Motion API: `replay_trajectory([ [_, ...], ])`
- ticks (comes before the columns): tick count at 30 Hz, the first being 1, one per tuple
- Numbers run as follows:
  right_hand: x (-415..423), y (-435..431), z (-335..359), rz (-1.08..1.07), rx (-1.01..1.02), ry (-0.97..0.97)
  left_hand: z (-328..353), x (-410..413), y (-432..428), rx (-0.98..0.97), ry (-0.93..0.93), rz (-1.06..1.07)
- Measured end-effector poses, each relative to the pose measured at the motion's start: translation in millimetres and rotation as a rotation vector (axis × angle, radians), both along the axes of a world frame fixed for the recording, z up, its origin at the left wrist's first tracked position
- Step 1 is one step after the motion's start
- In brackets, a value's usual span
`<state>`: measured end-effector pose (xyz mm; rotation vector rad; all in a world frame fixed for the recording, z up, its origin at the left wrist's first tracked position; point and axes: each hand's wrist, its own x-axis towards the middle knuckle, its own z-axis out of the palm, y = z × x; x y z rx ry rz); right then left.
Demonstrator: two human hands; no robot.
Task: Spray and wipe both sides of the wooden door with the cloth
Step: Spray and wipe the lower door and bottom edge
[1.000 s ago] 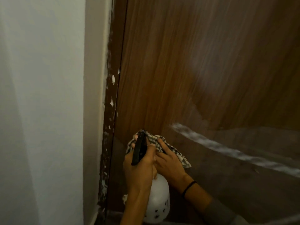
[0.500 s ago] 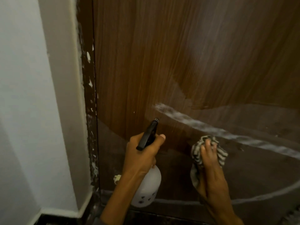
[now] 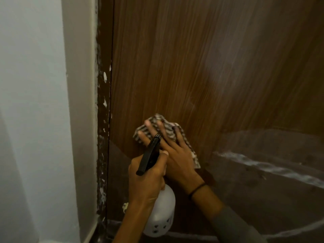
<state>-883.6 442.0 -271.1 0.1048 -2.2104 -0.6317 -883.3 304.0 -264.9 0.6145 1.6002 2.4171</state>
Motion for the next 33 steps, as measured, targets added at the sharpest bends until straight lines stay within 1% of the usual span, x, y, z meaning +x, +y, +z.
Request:
replay_trajectory([
  [2,-14,-2,14,-0.033,0.128,-0.05,0,0,2,-0.006,-0.016,0.006],
  [4,-15,4,38,-0.046,0.189,-0.005,0,3,5,0.004,-0.026,-0.017],
  [5,-12,8,53,-0.052,0.174,0.048,0,4,9,0.008,-0.036,-0.024],
  [7,-3,20,85,-0.084,0.071,0.207,0,5,16,0.027,-0.071,-0.027],
  [10,19,44,114,-0.208,-0.063,0.435,-3,11,23,0.041,-0.084,-0.052],
  [12,30,54,109,-0.266,-0.112,0.523,-6,14,26,0.034,-0.088,-0.068],
  [14,32,53,92,-0.287,-0.131,0.56,-7,13,26,0.039,-0.109,-0.067],
  [16,30,49,66,-0.253,-0.11,0.507,-6,9,25,0.061,-0.14,-0.049],
  [20,19,41,-3,-0.082,0.079,0.197,-10,2,18,0.051,-0.136,0.006],
  [24,22,51,-52,0.081,0.269,-0.038,-11,2,24,0.025,-0.159,0.048],
  [26,37,72,-60,0.076,0.363,-0.082,-9,9,32,0.015,-0.176,0.037],
  [28,58,91,-58,0.016,0.4,-0.113,-7,18,39,0.007,-0.187,0.004],
  [33,118,131,-51,-0.115,0.41,-0.226,-2,33,47,-0.014,-0.229,-0.071],
])
